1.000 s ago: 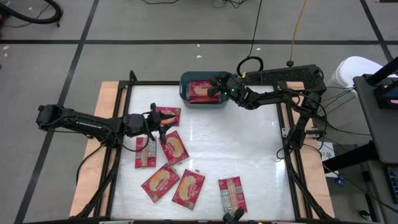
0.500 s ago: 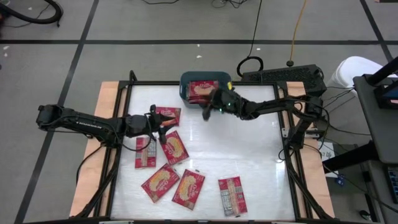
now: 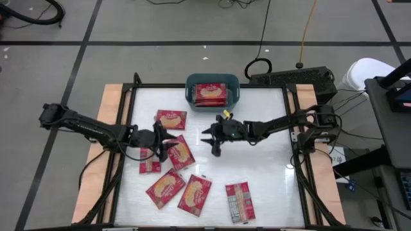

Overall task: Sort popcorn bags into baskets
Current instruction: Put the red popcorn bag into the green bin

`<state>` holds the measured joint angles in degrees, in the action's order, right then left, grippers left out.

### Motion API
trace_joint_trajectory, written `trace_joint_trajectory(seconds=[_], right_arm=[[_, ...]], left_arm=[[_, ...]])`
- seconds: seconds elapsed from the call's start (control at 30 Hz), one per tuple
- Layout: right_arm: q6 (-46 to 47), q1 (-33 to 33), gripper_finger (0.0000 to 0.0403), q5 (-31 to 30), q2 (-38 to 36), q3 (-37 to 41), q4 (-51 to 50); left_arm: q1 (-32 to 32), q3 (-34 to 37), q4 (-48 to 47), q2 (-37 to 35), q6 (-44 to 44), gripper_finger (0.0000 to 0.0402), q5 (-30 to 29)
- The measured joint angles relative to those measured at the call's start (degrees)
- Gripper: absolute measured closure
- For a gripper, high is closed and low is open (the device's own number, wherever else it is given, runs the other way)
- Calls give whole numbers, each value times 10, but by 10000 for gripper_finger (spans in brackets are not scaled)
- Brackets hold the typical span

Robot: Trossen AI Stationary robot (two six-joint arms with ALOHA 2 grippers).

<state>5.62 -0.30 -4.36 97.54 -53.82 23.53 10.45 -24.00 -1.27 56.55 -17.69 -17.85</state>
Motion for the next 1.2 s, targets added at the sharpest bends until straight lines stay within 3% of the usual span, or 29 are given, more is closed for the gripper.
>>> trace_joint_trajectory(seconds=[0.2, 0.4, 0.57, 0.8, 0.97, 1.2], right_arm=[[6, 31, 245, -4, 0, 0, 2], [7, 47, 245, -57, 0, 0, 6], [8, 49, 245, -61, 0, 0, 18], [27, 52, 245, -61, 0, 0, 28], [26, 62, 245, -61, 0, 0, 30], [25, 69, 245, -61, 0, 0, 29]], left_arm=[[39, -1, -111, 0, -135, 261, 1], [56, -1, -193, 5, -239, 261, 0], [52, -1, -223, 29, -265, 261, 0], [15, -1, -208, 117, -293, 261, 30], [-18, -2, -135, 163, -231, 261, 30], [-85, -1, 55, 193, -38, 261, -5]])
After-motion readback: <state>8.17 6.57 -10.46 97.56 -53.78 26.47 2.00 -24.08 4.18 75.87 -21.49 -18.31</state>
